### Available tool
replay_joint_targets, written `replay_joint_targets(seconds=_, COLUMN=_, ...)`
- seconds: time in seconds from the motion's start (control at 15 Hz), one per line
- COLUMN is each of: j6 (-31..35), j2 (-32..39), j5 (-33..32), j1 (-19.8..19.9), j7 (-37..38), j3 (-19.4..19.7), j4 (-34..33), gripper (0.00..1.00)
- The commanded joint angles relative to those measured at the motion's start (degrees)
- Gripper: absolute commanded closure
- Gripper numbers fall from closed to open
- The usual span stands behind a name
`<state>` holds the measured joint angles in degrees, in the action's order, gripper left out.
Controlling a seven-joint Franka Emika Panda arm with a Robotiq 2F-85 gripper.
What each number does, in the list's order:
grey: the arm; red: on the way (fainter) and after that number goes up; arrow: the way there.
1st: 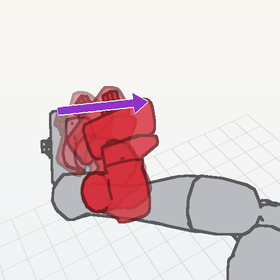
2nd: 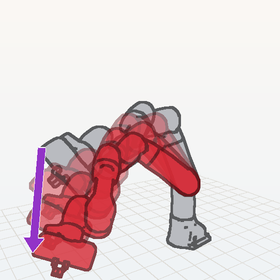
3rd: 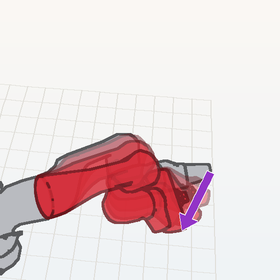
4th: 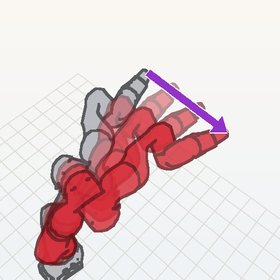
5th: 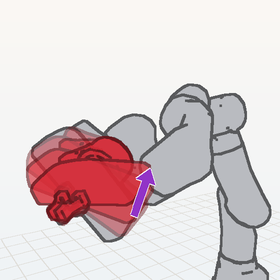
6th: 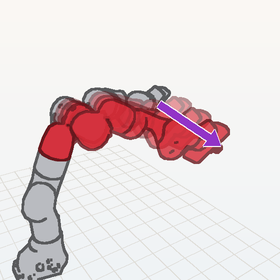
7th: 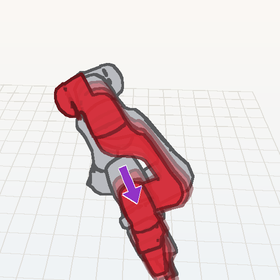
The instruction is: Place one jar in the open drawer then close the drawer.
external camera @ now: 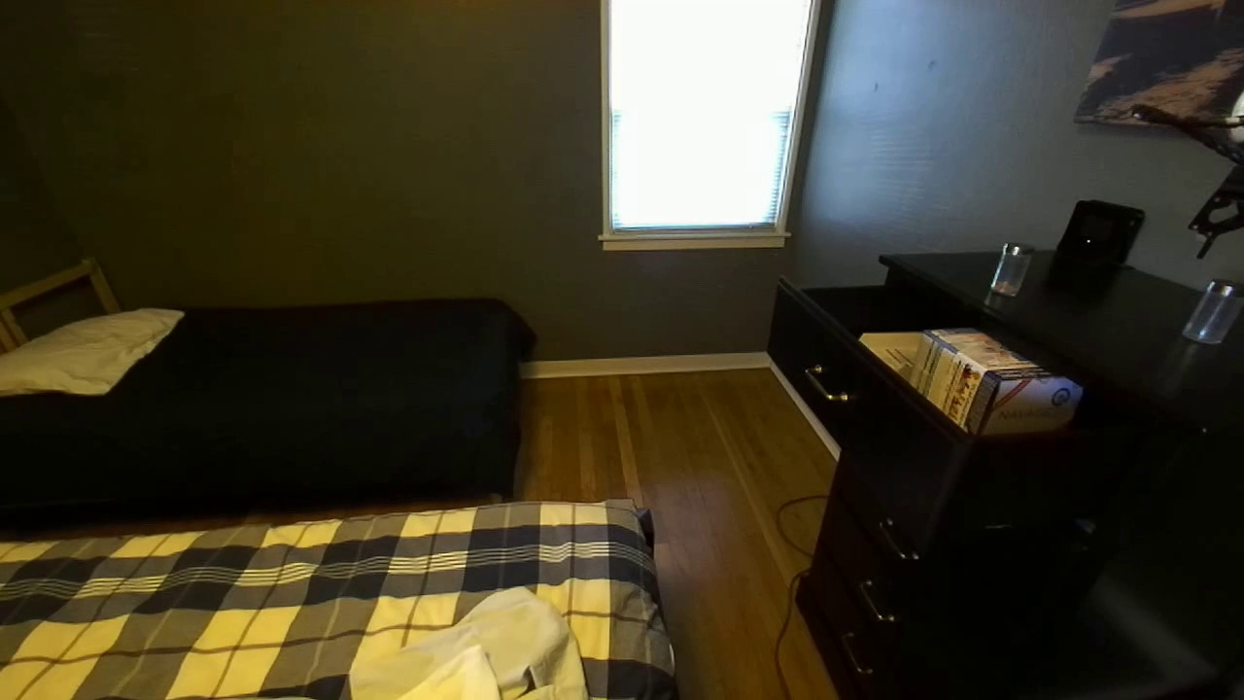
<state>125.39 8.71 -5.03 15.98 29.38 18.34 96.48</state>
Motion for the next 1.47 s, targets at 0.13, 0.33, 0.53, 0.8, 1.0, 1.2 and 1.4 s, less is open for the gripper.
replay_joint_targets(seconds=0.13, j6=-5.56, j2=3.64, j5=-2.38, j1=-0.09, j7=4.28, j3=0.70, j4=-4.00, gripper=0.00)
replay_joint_targets(seconds=0.33, j6=-7.43, j2=4.35, j5=-0.55, j1=0.07, j7=3.70, j3=0.32, j4=-4.59, gripper=0.00)
replay_joint_targets(seconds=0.53, j6=-9.00, j2=5.00, j5=0.07, j1=0.09, j7=3.57, j3=0.23, j4=-5.05, gripper=0.00)
replay_joint_targets(seconds=0.8, j6=-14.29, j2=5.86, j5=2.12, j1=0.35, j7=2.61, j3=-0.04, j4=-6.44, gripper=0.34)
replay_joint_targets(seconds=1.0, j6=-15.96, j2=6.04, j5=2.58, j1=0.18, j7=2.83, j3=-0.06, j4=-7.07, gripper=0.58)
replay_joint_targets(seconds=1.2, j6=-15.42, j2=5.88, j5=1.85, j1=-0.03, j7=2.97, j3=-0.04, j4=-7.14, gripper=0.76)
replay_joint_targets(seconds=1.4, j6=-15.07, j2=4.58, j5=0.97, j1=-0.46, j7=2.19, j3=-0.21, j4=-6.16, gripper=0.76)
